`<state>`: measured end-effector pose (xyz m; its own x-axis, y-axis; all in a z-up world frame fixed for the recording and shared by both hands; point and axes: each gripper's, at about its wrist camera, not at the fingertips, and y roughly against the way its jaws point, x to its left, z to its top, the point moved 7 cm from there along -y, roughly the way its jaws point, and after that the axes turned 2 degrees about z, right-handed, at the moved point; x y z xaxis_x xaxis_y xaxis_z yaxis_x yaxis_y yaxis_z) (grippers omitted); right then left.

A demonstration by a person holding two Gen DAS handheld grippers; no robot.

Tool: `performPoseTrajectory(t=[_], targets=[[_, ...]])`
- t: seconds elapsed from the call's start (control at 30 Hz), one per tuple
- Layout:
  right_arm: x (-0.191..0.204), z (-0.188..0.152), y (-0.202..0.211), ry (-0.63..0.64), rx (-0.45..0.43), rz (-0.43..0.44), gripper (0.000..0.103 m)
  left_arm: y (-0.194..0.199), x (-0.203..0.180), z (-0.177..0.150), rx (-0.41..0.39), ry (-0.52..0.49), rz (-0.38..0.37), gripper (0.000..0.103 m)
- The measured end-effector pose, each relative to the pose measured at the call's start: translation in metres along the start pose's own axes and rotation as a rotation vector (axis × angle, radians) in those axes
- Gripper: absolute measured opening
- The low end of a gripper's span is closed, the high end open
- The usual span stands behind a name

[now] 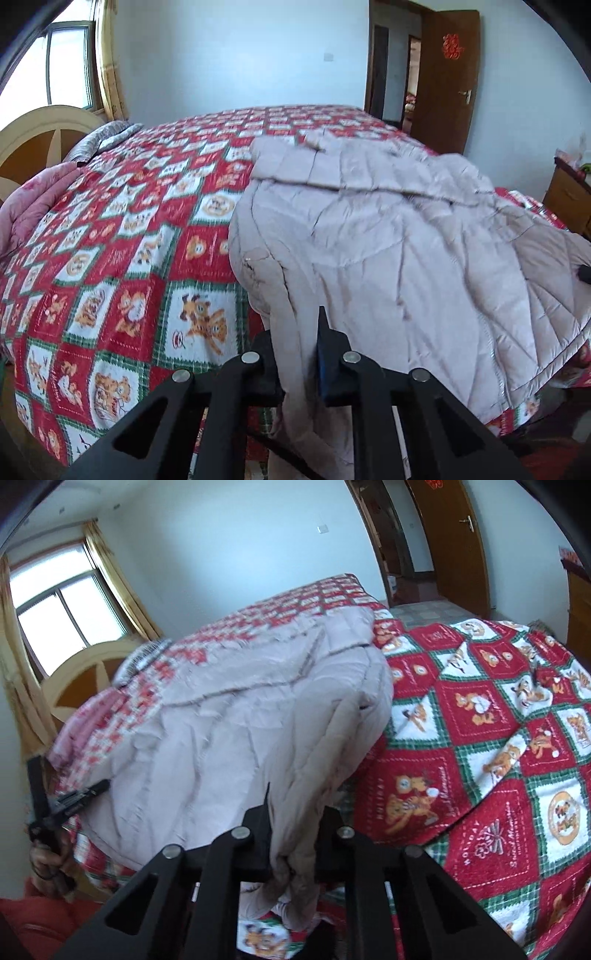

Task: Fold large clothes

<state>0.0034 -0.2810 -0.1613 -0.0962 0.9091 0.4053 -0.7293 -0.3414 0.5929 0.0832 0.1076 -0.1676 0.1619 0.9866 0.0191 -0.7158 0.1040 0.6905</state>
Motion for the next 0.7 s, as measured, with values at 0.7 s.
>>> performPoseTrajectory(t=[0.7], targets=[[0.015, 0.061, 0.055, -0.059, -0.165, 0.158, 0.017, 0.061, -0.014, 0.057, -0.097, -0.001, -0.101, 0.012]])
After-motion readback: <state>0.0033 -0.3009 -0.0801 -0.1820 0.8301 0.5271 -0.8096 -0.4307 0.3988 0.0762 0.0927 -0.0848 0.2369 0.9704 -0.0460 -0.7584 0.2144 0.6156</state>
